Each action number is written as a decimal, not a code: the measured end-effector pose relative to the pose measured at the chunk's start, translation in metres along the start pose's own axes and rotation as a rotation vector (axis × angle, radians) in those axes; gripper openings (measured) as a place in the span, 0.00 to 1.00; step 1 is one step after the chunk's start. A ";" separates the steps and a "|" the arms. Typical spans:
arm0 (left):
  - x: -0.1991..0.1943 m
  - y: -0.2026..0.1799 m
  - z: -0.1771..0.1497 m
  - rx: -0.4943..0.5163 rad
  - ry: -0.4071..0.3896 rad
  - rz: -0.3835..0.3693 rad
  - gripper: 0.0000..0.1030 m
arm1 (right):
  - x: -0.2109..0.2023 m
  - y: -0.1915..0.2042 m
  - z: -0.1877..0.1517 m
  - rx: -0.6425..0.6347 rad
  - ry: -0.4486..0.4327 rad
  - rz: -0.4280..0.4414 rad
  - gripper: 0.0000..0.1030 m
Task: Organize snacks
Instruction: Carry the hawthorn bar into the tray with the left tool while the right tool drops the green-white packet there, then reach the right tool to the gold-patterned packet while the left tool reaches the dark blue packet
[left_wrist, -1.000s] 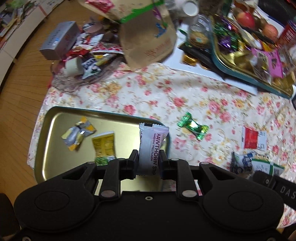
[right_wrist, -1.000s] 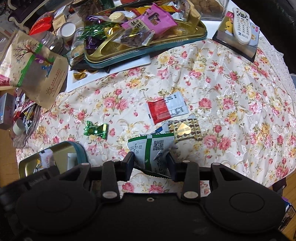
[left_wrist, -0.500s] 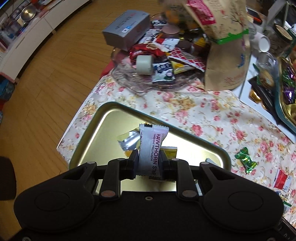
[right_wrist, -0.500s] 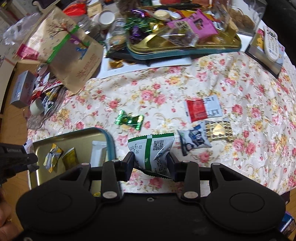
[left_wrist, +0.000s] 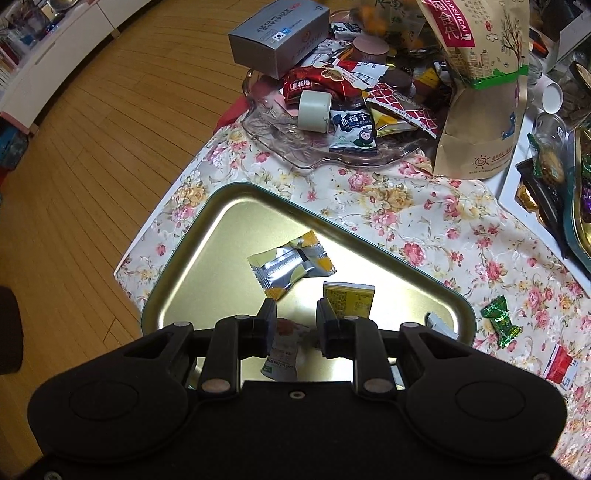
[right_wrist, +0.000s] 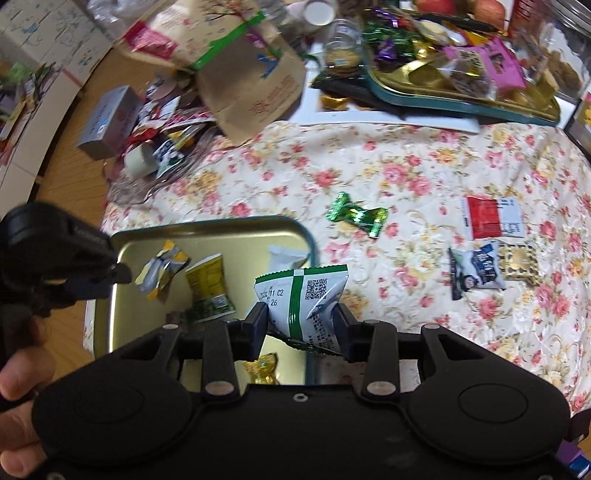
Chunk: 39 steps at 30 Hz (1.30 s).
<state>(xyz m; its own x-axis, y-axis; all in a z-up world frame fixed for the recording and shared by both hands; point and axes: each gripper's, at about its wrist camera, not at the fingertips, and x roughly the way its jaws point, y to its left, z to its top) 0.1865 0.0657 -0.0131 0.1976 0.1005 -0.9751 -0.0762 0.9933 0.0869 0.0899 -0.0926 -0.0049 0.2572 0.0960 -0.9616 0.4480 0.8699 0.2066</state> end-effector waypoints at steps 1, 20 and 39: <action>0.000 0.000 0.000 -0.001 0.003 -0.004 0.30 | 0.001 0.004 -0.002 -0.014 0.000 0.004 0.40; 0.001 -0.022 -0.005 0.076 0.000 -0.013 0.30 | 0.005 -0.002 -0.003 0.007 0.049 0.022 0.43; -0.002 -0.095 -0.037 0.317 0.075 -0.163 0.30 | 0.018 -0.089 0.008 0.215 0.199 -0.198 0.43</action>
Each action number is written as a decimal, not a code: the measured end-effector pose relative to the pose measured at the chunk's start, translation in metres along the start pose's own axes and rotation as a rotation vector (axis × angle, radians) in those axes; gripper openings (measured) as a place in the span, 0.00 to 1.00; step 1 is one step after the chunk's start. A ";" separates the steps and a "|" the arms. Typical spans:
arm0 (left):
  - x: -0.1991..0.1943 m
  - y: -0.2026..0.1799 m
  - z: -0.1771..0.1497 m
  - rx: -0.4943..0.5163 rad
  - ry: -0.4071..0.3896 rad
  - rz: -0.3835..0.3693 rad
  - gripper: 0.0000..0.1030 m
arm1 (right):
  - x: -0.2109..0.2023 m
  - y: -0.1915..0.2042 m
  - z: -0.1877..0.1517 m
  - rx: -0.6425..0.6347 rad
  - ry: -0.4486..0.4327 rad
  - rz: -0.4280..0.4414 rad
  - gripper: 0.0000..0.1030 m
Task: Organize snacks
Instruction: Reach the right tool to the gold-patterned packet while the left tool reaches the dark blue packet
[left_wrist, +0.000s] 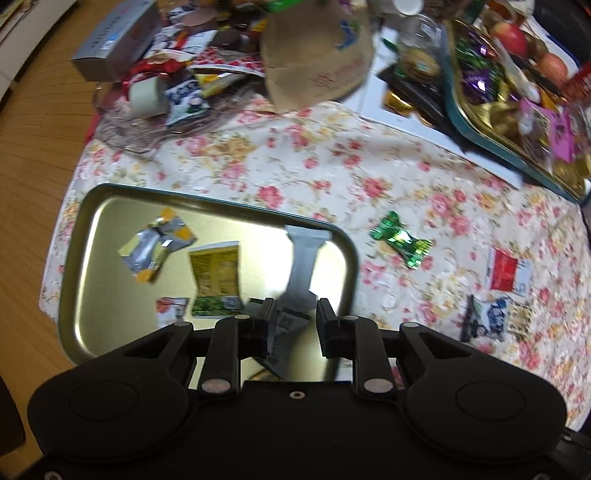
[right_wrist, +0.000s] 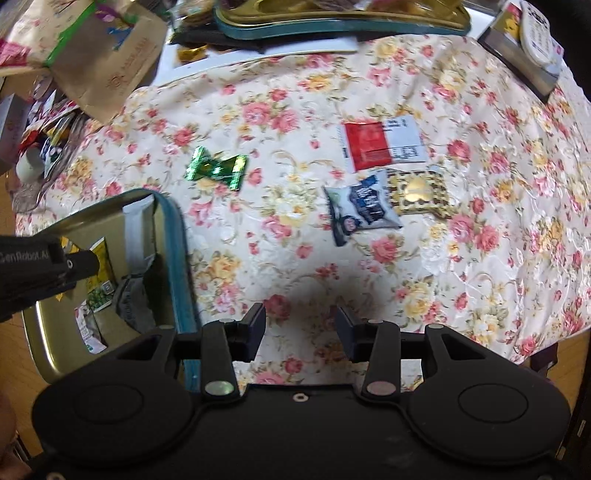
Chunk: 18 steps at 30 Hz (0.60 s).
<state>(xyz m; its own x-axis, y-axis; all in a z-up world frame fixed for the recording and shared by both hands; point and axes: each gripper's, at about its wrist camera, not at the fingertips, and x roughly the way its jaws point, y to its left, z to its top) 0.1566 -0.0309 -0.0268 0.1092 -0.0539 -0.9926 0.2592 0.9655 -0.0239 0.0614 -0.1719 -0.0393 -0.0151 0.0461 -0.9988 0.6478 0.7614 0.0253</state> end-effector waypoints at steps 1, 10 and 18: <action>0.001 -0.004 -0.001 0.007 0.006 -0.014 0.30 | -0.001 -0.006 0.002 0.010 -0.002 -0.003 0.43; 0.005 -0.032 -0.004 0.047 0.010 -0.009 0.30 | -0.015 -0.067 0.015 0.188 -0.024 -0.004 0.43; 0.014 -0.060 -0.008 0.083 0.036 -0.014 0.30 | -0.021 -0.104 0.021 0.277 -0.037 -0.005 0.43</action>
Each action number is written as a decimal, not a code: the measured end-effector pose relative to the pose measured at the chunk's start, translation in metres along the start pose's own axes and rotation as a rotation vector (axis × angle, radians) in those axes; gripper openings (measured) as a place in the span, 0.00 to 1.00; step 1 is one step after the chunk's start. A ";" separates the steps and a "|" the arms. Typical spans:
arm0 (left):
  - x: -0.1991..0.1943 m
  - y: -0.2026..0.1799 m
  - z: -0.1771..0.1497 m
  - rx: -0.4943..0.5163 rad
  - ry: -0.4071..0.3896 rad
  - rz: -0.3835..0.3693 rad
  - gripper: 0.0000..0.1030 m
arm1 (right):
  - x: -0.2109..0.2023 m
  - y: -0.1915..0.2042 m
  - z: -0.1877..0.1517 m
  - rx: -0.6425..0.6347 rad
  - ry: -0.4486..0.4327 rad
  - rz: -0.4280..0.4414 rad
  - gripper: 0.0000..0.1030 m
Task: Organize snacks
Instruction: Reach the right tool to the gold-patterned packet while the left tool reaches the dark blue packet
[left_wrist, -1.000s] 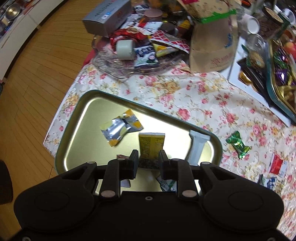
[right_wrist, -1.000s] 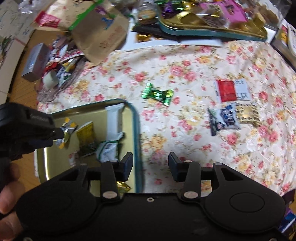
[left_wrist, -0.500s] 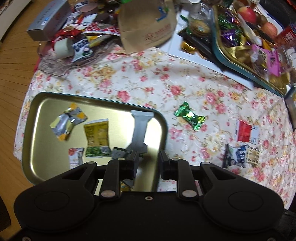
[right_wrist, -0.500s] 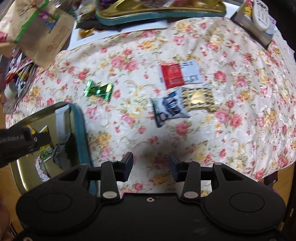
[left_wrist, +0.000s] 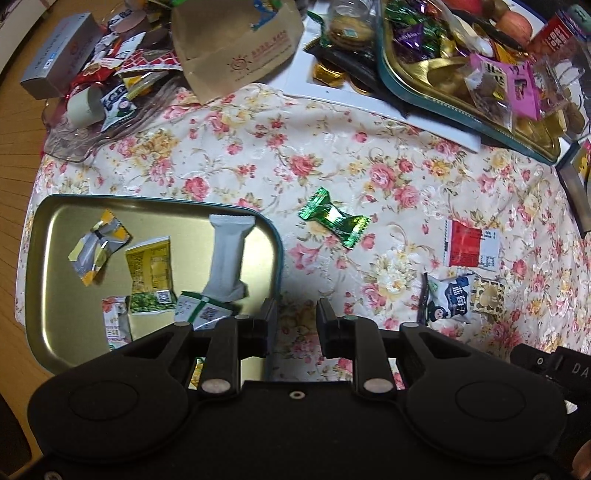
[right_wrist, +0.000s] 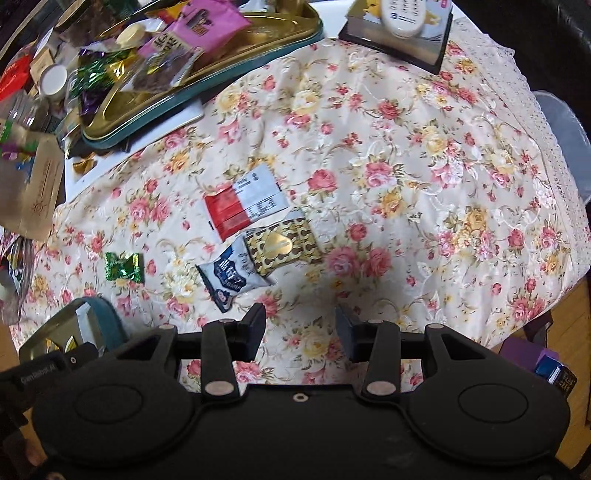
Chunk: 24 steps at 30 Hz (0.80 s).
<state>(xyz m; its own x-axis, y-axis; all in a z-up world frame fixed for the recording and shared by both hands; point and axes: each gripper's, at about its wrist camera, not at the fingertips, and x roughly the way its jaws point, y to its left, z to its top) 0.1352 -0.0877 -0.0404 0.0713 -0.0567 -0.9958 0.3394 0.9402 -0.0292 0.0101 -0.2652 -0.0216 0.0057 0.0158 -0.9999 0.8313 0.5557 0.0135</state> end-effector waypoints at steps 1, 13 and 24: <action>0.001 -0.004 0.000 0.007 0.003 -0.001 0.30 | 0.001 -0.002 0.002 0.005 0.002 0.001 0.43; 0.006 -0.051 0.013 0.089 0.003 -0.022 0.30 | 0.013 -0.017 0.037 0.026 -0.002 -0.024 0.43; 0.016 -0.060 0.034 0.071 0.017 -0.025 0.30 | 0.034 -0.017 0.064 0.017 -0.043 0.017 0.43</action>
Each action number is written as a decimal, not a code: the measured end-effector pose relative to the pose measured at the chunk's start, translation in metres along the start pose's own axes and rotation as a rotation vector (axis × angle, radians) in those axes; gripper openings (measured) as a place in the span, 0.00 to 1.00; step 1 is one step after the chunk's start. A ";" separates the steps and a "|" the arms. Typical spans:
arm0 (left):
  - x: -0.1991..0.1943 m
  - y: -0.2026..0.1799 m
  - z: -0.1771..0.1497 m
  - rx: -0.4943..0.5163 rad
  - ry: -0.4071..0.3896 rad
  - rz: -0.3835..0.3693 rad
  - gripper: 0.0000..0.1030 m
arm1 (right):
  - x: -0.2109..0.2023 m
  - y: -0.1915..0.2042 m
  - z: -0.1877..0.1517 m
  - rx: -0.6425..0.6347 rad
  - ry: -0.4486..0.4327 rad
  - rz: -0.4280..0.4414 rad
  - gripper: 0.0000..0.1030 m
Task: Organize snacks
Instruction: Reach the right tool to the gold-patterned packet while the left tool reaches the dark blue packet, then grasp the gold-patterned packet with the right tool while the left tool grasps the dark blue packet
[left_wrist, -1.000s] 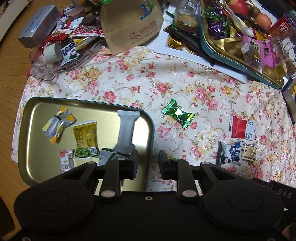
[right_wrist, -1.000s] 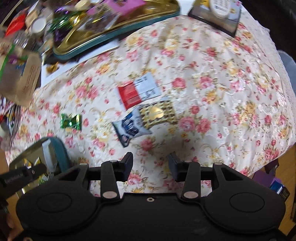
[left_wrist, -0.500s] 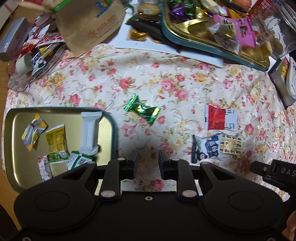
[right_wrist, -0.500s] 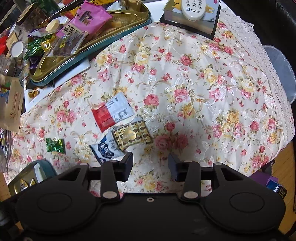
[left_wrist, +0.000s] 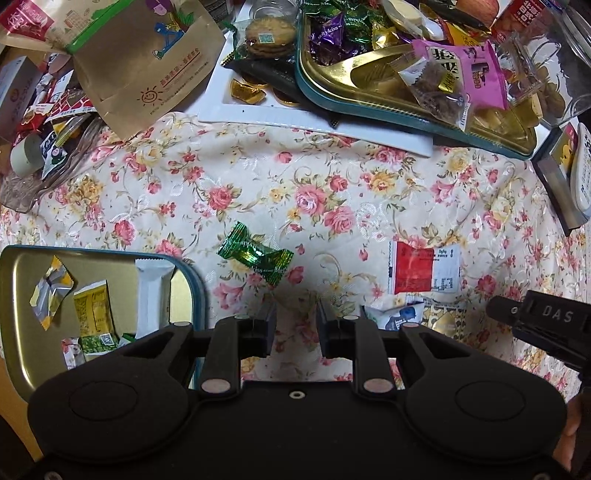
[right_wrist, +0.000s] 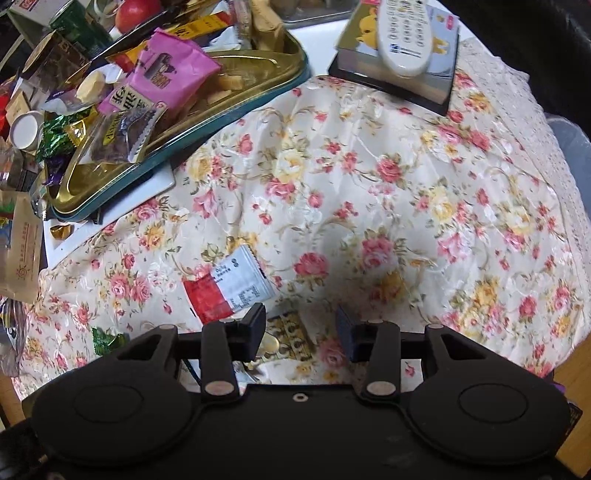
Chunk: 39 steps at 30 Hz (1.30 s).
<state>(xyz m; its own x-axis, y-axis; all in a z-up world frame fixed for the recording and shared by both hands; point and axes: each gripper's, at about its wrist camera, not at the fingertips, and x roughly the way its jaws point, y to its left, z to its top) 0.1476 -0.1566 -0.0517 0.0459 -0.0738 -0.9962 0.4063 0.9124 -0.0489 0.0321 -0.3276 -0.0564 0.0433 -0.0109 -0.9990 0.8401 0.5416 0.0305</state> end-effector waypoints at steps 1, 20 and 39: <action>0.000 0.000 0.001 0.000 0.001 -0.002 0.30 | 0.004 0.002 0.000 -0.005 0.009 0.005 0.43; 0.004 0.003 0.010 -0.027 0.006 -0.017 0.30 | 0.046 -0.003 0.001 0.129 0.173 0.151 0.43; -0.003 0.036 0.011 -0.079 0.000 -0.034 0.30 | 0.058 0.033 -0.018 0.069 0.140 0.015 0.46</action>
<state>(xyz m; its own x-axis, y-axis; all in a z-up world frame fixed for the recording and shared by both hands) 0.1727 -0.1278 -0.0497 0.0332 -0.1056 -0.9939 0.3340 0.9384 -0.0886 0.0528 -0.2953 -0.1140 -0.0163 0.1168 -0.9930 0.8754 0.4816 0.0423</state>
